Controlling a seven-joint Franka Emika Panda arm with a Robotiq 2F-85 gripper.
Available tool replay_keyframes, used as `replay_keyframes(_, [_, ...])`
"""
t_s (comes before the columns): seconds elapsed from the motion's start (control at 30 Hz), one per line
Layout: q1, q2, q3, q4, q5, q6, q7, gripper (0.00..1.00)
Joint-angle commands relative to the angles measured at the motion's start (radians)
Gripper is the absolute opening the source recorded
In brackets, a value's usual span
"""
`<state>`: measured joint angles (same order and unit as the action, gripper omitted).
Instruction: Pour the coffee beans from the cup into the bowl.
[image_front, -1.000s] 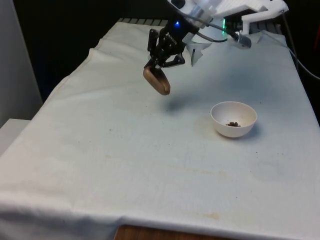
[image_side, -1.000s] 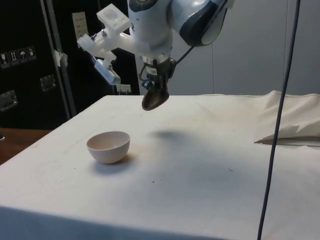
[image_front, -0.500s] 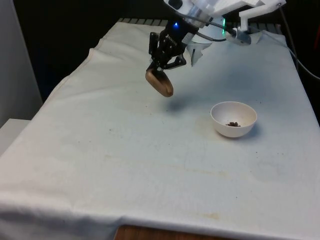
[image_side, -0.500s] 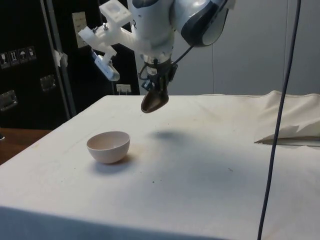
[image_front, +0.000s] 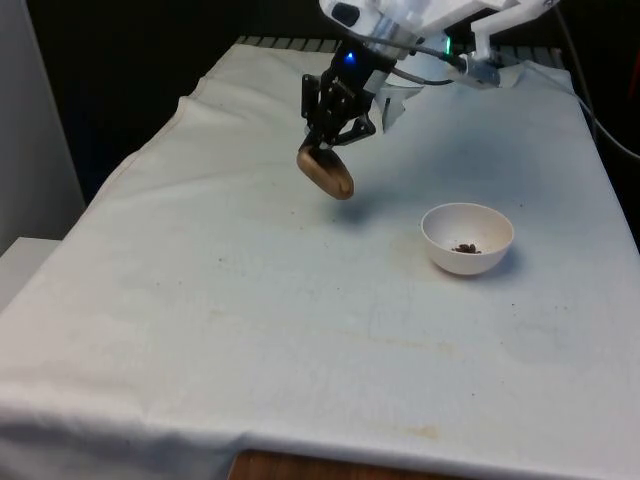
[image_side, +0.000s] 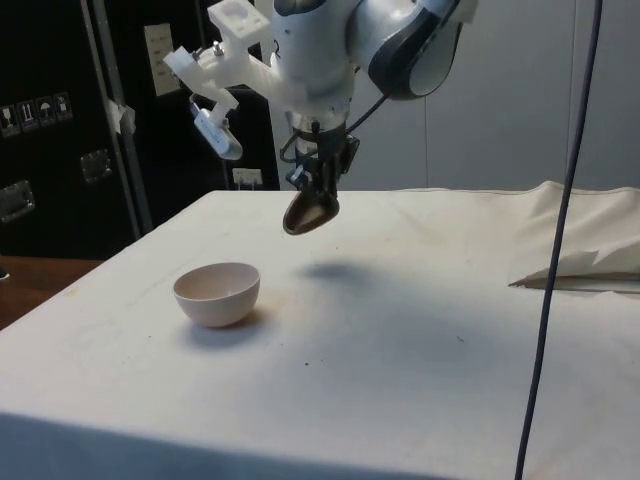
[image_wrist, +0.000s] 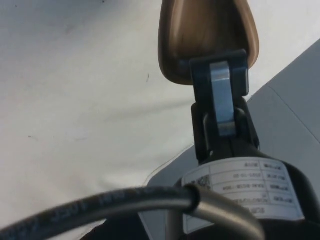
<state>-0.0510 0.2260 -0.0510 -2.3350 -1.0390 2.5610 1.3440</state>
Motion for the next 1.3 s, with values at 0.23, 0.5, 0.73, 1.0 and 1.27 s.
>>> replay_keyframes(0.23, [-0.009,0.007,-0.002,-0.019,0.039,0.059,-0.019,0.0])
replay_keyframes(0.5, [-0.006,0.046,-0.013,-0.017,0.043,0.101,-0.005,0.0])
replay_keyframes(0.73, [-0.006,0.073,-0.018,-0.015,0.059,0.129,-0.009,0.0])
replay_keyframes(1.0, [-0.011,0.065,-0.014,-0.032,0.086,0.15,-0.022,0.0])
replay_keyframes(1.27, [-0.012,0.07,-0.02,-0.048,0.116,0.189,-0.031,0.0])
